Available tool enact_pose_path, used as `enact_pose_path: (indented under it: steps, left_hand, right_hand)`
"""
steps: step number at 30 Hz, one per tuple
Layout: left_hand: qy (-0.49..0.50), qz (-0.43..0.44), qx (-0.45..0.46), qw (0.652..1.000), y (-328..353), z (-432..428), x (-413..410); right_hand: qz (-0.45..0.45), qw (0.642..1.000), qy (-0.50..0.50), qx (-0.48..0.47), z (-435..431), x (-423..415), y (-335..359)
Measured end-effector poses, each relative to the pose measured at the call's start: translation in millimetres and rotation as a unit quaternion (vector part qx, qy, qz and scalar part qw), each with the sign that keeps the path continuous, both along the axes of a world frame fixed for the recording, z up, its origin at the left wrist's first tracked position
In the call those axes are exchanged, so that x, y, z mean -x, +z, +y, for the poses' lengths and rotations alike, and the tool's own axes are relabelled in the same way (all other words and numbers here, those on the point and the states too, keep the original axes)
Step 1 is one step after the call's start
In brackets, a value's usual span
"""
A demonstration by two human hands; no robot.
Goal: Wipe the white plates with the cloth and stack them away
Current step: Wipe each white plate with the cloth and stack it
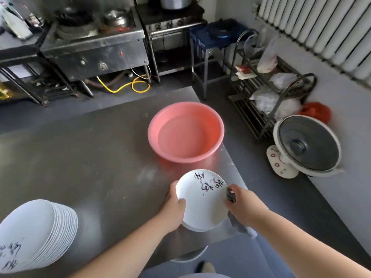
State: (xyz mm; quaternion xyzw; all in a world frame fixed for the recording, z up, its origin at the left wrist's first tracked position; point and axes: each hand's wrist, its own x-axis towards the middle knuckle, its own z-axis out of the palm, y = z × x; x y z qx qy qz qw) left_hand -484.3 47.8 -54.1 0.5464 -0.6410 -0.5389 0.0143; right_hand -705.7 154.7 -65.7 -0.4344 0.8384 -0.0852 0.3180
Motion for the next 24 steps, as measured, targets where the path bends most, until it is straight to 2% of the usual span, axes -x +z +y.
enact_pose_path:
  steps: [7,12,17,20,24]
  left_hand:
    - [0.013,-0.028,0.009,0.999,-30,-2,-5]
    - [-0.013,-0.058,0.011,0.998,-35,-6,-10]
    - [-0.121,-0.154,0.108,0.975,-39,-15,-17]
    - [-0.148,-0.161,0.145,0.965,-29,-28,-27]
    - [-0.114,-0.135,0.188,0.966,-1,-53,-63]
  right_hand:
    - [0.048,0.999,-0.003,-0.021,3,-13,-28]
    - [0.065,0.997,-0.001,-0.029,1,-15,-25]
    - [0.128,0.991,0.014,-0.043,-4,-10,-1]
    - [0.176,0.984,0.012,-0.034,-14,-10,21]
    - [0.2,0.979,0.03,-0.01,-42,-29,54]
